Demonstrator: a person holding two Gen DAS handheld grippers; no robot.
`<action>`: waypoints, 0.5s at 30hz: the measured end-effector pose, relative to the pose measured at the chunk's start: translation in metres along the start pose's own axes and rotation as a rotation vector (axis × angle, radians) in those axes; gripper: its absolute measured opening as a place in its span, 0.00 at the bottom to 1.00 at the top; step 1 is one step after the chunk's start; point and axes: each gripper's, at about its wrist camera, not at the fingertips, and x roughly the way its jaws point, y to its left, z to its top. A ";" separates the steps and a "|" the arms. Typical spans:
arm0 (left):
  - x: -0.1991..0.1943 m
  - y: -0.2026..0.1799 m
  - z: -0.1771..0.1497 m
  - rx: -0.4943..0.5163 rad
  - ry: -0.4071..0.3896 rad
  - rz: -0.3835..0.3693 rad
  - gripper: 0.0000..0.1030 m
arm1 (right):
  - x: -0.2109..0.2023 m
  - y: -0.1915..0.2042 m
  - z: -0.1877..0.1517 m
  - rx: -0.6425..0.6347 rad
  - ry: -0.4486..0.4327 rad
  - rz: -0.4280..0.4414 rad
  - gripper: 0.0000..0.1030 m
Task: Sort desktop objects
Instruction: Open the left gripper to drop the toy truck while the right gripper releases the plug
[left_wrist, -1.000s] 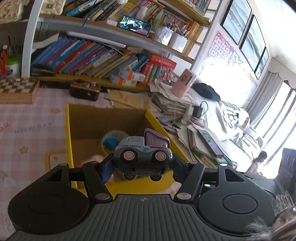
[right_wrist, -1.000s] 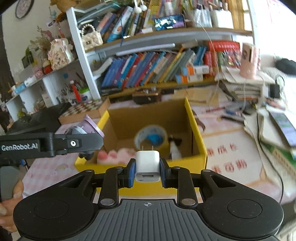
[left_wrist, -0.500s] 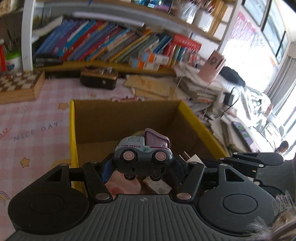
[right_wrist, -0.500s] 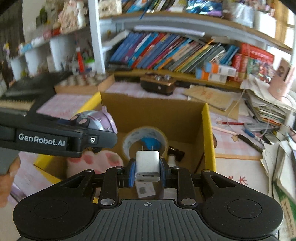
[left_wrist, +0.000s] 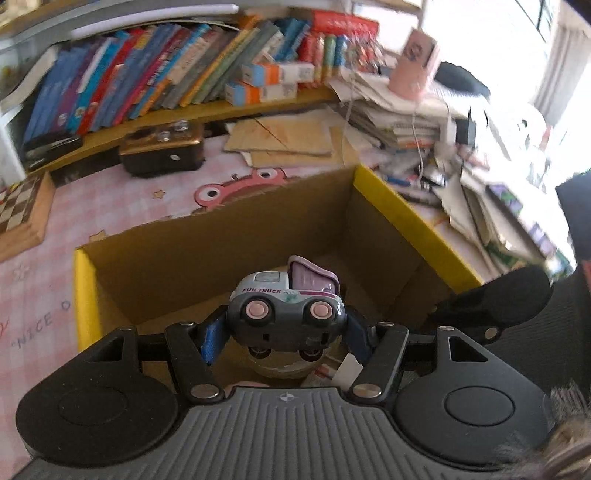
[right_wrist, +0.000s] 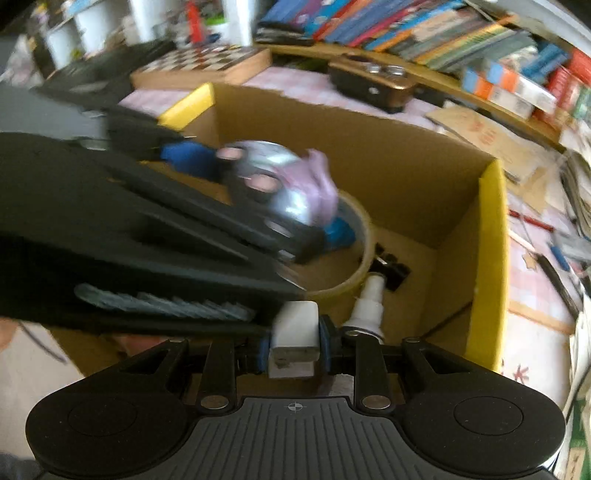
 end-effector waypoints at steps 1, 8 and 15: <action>0.004 -0.002 0.000 0.014 0.015 0.002 0.60 | 0.000 0.001 0.000 -0.010 0.004 -0.003 0.25; 0.015 -0.003 -0.002 0.038 0.078 0.011 0.60 | -0.001 -0.002 -0.001 0.014 0.023 0.000 0.25; -0.005 -0.005 -0.004 0.032 -0.028 0.019 0.80 | -0.006 -0.001 -0.002 0.029 -0.011 -0.025 0.31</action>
